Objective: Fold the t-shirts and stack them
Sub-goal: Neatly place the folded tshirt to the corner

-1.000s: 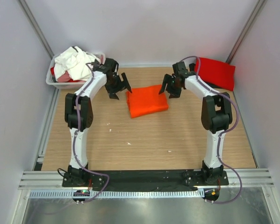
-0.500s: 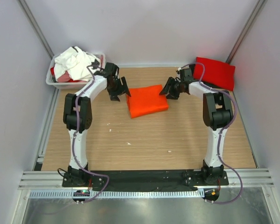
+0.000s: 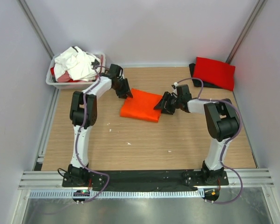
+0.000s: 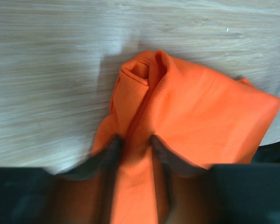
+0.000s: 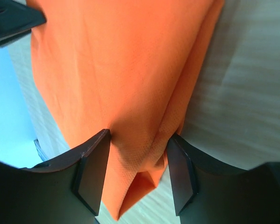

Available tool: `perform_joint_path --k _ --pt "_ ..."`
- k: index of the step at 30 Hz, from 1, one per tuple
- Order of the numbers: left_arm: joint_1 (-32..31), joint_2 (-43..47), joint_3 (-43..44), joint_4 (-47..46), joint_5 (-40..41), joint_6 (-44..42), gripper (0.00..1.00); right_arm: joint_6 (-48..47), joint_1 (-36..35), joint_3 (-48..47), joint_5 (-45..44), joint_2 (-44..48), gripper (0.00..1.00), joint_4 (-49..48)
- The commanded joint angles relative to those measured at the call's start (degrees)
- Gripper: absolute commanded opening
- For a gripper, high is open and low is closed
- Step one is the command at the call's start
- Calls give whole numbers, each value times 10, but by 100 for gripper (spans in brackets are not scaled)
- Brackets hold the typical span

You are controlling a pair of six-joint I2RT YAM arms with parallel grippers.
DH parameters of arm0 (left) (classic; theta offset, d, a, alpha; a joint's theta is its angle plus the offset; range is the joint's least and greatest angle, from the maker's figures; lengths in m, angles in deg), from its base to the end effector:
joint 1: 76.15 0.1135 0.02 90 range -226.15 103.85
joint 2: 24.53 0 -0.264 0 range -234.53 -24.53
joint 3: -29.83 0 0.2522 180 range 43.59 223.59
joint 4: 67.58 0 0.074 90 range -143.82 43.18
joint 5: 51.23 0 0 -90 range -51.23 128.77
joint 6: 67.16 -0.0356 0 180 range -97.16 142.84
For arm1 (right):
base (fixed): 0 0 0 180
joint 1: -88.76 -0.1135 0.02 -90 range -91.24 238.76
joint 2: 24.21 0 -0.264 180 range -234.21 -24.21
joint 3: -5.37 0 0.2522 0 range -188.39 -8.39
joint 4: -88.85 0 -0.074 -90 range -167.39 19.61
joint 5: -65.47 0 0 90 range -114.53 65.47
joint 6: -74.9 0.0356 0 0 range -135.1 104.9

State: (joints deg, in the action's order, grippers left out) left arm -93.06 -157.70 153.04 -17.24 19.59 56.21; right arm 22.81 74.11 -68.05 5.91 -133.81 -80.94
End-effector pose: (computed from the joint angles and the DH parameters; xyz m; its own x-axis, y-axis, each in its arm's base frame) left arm 0.4772 -0.1573 0.1689 -0.9308 -0.2600 -0.2568 -0.0976 0.8541 -0.5109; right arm 0.3673 0.1147 0.1375 -0.8944 0.3137 -0.3188 -0.0084 0.7009 0.7132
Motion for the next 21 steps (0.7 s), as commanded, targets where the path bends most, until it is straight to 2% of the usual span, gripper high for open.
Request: perform_joint_path --k 1,4,7,12,17,21 --pt "-19 25 -27 -46 -13 -28 22 -4 -4 28 -14 46 60 -10" --pt "-18 42 -75 -70 -1 -20 1 -48 1 25 -68 95 70 65" --pt "-18 41 -73 -67 -2 -22 0 -64 24 32 -95 138 75 99" --pt "-18 27 -50 -51 2 -32 0 -68 72 44 -92 155 80 103" --pt "-19 3 -29 -32 1 -39 0 -64 89 19 -87 87 79 79" --pt "-18 -25 -6 -11 6 -43 0 -50 89 -19 -64 8 74 54"
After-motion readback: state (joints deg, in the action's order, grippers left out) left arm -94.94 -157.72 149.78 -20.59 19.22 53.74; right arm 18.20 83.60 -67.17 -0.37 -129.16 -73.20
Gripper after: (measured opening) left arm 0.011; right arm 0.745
